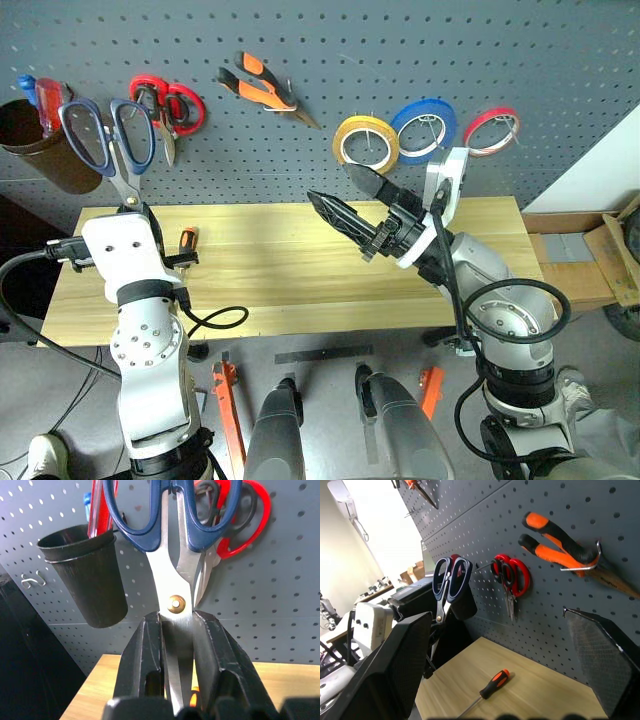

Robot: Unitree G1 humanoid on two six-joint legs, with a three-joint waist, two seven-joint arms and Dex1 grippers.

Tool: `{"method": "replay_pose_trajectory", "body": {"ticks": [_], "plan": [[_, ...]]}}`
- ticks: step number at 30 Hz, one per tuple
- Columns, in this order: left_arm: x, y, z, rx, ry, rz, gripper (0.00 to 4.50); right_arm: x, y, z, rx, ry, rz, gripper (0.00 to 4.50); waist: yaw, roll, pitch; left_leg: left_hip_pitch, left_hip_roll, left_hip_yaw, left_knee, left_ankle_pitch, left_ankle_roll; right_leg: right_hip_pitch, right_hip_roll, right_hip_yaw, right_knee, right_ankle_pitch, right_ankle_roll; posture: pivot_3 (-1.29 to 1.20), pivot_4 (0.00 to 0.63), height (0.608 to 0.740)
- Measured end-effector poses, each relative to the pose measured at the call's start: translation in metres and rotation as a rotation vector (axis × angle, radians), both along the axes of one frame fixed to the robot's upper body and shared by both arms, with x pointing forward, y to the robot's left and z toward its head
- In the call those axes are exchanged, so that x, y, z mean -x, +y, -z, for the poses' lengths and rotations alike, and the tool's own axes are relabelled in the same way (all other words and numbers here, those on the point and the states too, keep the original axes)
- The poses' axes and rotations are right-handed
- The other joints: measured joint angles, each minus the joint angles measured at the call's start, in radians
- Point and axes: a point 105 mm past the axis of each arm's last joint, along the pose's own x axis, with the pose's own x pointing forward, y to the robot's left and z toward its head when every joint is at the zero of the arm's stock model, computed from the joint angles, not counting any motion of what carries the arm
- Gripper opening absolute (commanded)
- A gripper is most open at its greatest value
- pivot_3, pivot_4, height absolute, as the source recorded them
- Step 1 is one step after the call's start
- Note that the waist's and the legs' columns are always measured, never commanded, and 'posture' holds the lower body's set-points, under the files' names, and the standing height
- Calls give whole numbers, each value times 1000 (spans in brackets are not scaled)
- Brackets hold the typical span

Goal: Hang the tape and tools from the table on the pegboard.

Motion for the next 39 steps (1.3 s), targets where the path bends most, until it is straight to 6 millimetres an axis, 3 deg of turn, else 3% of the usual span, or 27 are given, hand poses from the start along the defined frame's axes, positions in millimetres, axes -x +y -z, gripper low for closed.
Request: {"method": "replay_pose_trajectory", "body": {"ticks": [8,21,30,36,39], "plan": [[-11,-13,-1,19,6,104,482,-2,-2,2,13,-6,27,4500,0,-1,-1,0,0,0,0,0,0,0,0,0,1,1,-1,52,317,740],[-12,-20,-3,-10,3,119,482,-2,-1,11,27,11,32,4500,1,-1,-2,0,0,0,1,0,0,1,0,0,1,1,-1,51,317,740],[6,-27,2,5,8,107,482,-2,-1,20,56,27,42,4500,2,-2,-3,1,0,-1,1,1,0,1,0,0,2,2,-2,63,315,740],[-1,-25,-11,-8,-28,107,482,-3,-2,19,59,19,49,4500,1,-2,-3,6,0,0,3,1,1,7,0,0,1,4,-2,50,318,740],[-8,-19,-9,-6,-18,103,482,-3,-2,19,61,17,51,4500,0,-2,-3,7,0,0,2,1,1,7,0,1,1,4,-2,37,323,740]]}}
